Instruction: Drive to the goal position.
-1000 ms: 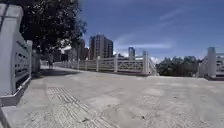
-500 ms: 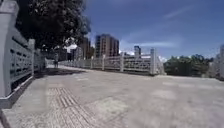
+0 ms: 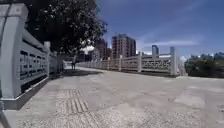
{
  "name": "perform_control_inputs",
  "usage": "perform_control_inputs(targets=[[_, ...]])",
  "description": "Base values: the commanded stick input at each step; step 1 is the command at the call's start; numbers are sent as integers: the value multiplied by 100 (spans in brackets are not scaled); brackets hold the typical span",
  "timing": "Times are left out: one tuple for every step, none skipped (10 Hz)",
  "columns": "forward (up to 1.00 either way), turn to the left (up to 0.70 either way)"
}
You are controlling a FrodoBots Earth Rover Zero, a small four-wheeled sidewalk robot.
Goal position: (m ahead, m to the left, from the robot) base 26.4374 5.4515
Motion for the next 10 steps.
perform_control_inputs(targets=[[45,27],[45,27],[45,27],[45,27],[45,27],[45,27],[45,27],[53,18],[70,0],[70,0]])
